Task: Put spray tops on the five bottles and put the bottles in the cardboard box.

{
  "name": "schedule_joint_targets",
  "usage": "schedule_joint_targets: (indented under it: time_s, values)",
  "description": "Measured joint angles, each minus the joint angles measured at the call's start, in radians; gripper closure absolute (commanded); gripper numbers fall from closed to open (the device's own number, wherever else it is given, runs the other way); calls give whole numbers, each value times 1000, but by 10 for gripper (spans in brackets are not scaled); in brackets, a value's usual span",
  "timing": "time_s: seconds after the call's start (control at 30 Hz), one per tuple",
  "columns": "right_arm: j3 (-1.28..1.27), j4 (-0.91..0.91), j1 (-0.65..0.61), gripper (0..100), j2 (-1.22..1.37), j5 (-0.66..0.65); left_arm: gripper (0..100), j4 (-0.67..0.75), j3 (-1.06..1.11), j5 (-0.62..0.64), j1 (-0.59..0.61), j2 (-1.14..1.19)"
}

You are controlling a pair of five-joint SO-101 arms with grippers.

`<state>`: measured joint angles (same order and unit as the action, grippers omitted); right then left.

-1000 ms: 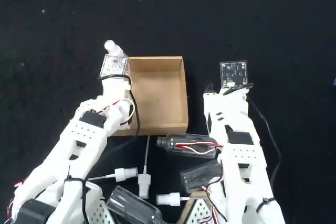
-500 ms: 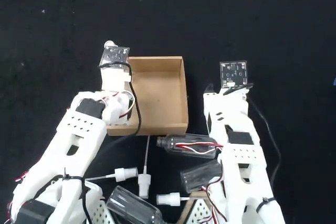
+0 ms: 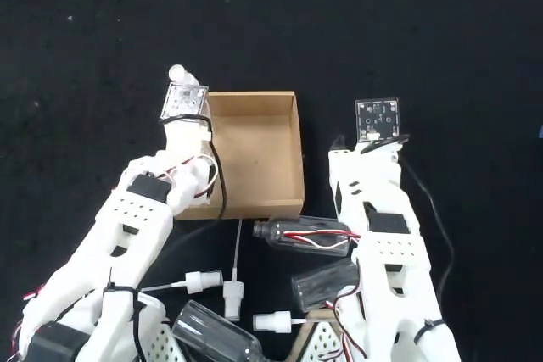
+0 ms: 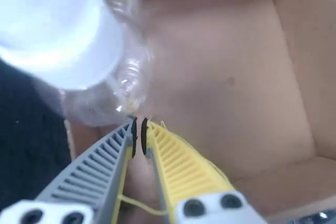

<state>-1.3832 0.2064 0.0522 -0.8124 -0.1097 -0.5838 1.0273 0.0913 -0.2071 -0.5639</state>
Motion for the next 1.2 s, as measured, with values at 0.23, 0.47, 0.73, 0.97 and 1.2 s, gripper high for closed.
schedule_joint_targets:
  time_s: [0.23,0.47,0.73,0.97,1.2]
  values:
    - [0,0,0,868,0,0,970,8,2,-15,46,48]
    - [0,0,0,868,0,0,970,8,2,-14,43,48]
    - [0,0,0,868,0,0,970,-107,-49,-14,43,31]
    - [0,0,0,868,0,0,970,-373,-183,-21,49,-129]
    - [0,0,0,868,0,0,969,-628,-278,-189,52,-186]
